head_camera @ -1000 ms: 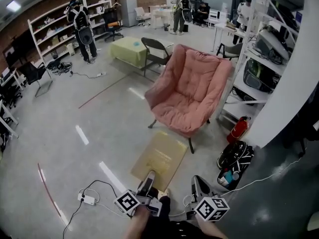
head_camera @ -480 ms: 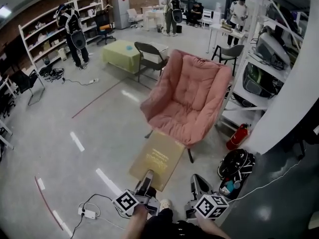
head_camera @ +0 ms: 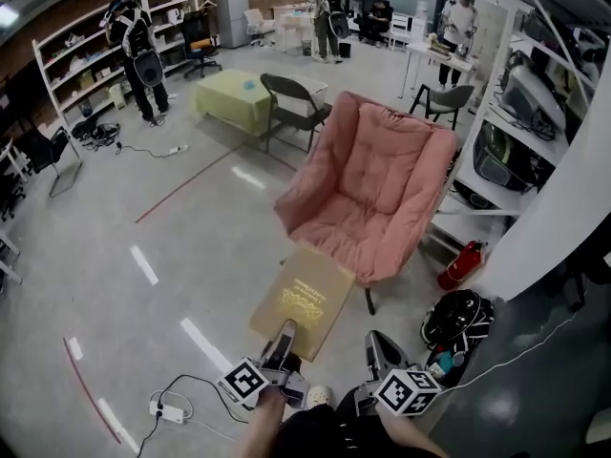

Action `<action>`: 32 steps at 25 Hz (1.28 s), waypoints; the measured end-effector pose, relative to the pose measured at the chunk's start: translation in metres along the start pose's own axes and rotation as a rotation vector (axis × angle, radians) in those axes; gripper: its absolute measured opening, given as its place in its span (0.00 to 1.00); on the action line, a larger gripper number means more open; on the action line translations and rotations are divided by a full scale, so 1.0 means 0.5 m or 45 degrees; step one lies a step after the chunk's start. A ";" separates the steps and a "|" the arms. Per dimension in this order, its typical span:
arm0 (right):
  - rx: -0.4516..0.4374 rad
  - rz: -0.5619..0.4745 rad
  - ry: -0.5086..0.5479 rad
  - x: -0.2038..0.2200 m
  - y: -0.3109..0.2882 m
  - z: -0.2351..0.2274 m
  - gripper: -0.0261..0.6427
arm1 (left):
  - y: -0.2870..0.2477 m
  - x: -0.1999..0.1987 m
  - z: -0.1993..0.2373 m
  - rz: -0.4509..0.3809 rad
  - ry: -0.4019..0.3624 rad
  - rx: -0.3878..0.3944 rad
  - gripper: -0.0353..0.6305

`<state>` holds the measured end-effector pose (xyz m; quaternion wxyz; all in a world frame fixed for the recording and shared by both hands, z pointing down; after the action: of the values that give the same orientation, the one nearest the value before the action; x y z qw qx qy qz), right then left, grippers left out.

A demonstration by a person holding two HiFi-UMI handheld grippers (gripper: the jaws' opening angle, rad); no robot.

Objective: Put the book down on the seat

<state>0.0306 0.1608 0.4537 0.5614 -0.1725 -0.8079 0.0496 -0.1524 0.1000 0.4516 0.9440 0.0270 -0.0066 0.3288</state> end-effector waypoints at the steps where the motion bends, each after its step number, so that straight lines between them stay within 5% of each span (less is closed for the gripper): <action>1: -0.004 0.007 -0.002 0.001 -0.002 0.002 0.06 | 0.002 -0.003 0.003 -0.007 0.007 -0.010 0.40; 6: -0.002 0.025 -0.032 -0.001 -0.024 -0.001 0.06 | 0.000 -0.017 0.018 -0.025 0.037 -0.033 0.40; 13: 0.010 0.029 -0.028 -0.032 -0.078 -0.014 0.06 | -0.028 -0.055 0.041 -0.014 -0.039 -0.126 0.40; 32: -0.060 0.091 -0.120 -0.135 -0.383 -0.133 0.06 | -0.326 -0.168 0.078 -0.058 -0.025 -0.171 0.40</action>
<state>0.0705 -0.0484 0.4703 0.5162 -0.2118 -0.8278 0.0587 -0.1169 -0.0816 0.4804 0.9507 -0.0330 -0.0370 0.3060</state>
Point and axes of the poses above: the fingertips, and each gripper's own axes: y backward along the fingers, z to its left, x out of its underside, the point moved 1 cm from there along y, backward along the fingers, and after that the axes turned 14 degrees about y, right-handed, at the moved point
